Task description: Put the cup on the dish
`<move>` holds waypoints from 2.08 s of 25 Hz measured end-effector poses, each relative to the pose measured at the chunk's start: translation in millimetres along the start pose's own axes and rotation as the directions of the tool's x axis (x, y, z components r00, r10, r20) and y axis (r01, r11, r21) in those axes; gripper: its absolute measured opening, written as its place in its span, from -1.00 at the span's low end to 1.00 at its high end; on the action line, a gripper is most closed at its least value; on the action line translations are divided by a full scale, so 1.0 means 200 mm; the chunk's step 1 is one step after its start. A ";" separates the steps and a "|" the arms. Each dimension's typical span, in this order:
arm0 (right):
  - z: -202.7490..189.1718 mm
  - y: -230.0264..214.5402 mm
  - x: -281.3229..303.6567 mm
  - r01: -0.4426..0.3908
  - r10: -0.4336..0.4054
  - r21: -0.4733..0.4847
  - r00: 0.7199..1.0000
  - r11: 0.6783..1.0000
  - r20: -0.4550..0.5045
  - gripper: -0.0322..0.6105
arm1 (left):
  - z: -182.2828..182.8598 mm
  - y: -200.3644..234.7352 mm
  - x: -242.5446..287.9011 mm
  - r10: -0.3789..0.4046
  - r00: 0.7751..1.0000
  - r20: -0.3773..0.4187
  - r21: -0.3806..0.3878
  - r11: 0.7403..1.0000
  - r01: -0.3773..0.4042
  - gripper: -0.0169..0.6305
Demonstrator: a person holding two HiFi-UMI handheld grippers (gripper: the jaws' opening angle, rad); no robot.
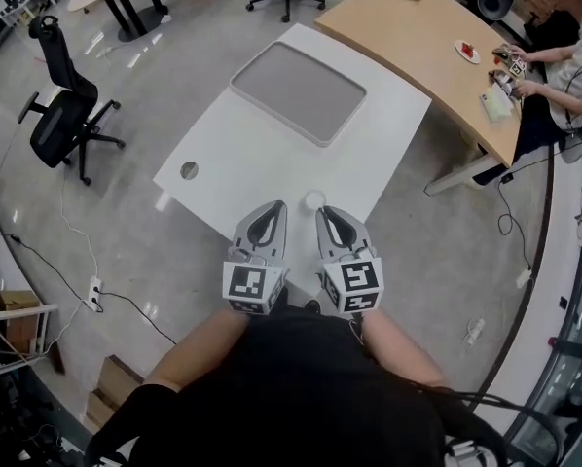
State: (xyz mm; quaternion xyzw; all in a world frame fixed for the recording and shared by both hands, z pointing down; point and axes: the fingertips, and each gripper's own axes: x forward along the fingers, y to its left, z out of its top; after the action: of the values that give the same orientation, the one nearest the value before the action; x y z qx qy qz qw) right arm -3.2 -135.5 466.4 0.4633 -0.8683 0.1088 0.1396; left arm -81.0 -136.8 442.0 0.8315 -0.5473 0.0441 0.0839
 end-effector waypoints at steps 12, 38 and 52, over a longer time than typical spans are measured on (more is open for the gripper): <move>-0.35 -0.13 0.45 -0.007 0.001 -0.025 0.970 1.000 -0.245 -0.15 | -0.22 0.21 0.49 -0.155 0.983 -0.095 -0.002 0.988 0.156 -0.93; -0.28 -0.32 0.62 -0.058 0.040 -0.060 0.963 0.997 -0.267 -0.11 | -0.24 0.31 0.78 -0.095 0.987 -0.127 -0.032 0.995 0.092 -0.93; 0.49 -0.47 0.65 -0.069 0.063 -0.063 0.994 0.996 -0.090 -0.11 | 0.17 0.33 0.92 -0.094 0.996 -0.002 0.010 0.996 0.094 -0.93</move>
State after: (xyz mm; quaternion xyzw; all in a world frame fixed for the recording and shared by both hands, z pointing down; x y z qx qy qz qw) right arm -8.0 -318.6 425.3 0.4242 -0.8794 0.1048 0.1893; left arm -69.7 -334.8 445.3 0.8566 -0.5075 0.0437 0.0820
